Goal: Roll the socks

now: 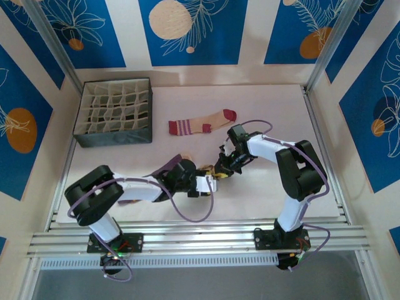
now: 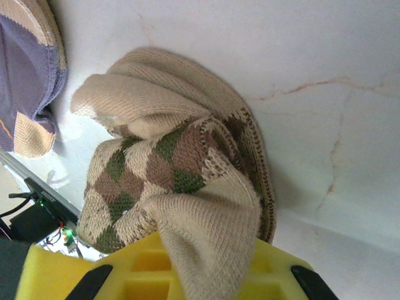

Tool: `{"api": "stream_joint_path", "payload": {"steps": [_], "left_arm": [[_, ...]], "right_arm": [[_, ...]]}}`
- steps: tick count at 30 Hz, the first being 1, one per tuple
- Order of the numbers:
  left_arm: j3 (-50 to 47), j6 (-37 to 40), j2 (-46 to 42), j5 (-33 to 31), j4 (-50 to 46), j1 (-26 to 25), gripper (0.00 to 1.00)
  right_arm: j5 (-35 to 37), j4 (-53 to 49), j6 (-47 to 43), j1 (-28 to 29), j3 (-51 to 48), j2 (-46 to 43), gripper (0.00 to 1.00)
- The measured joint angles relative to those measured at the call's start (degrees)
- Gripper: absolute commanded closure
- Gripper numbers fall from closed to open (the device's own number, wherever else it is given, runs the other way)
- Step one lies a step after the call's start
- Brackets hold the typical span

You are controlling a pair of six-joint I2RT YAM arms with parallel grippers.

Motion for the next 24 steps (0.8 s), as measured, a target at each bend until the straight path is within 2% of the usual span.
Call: {"api": "stream_joint_path", "payload": {"steps": [9,10,13,15,17,19,24], "left_arm": [[0.3,2.8,5.7,-8.5,6.4,-1.4,0.5],[0.6,2.8,6.2,-9.0,6.4,-1.4,0.53],[2.9,2.3,7.4,-9.9,4.6,-1.2,0.75],[4.9,0.4,7.5,-8.5,1.4,-0.6,0.86],[6.6,-1.6,7.5,-5.8,-0.9,0.8,0.94],[7.9,-4.1,7.5,-2.5,-2.8,2.8,0.98],[8.6,-11.8,7.5,9.0,-5.1,7.7,0.98]], "right_arm": [[0.2,-0.3,0.0,-0.1,0.0,0.0,0.94],[0.2,-0.3,0.0,-0.1,0.0,0.0,0.92],[0.2,-0.4,0.0,-0.1,0.0,0.0,0.8],[0.7,-0.7,-0.4,-0.4,0.0,-0.5,0.64],[1.2,-1.2,-0.6,-0.9,-0.4,-1.8,0.54],[0.9,-1.2,-0.6,-1.6,-1.7,-4.3,0.51],[0.7,-1.0,-0.5,-4.6,-6.2,-14.6,0.5]]}}
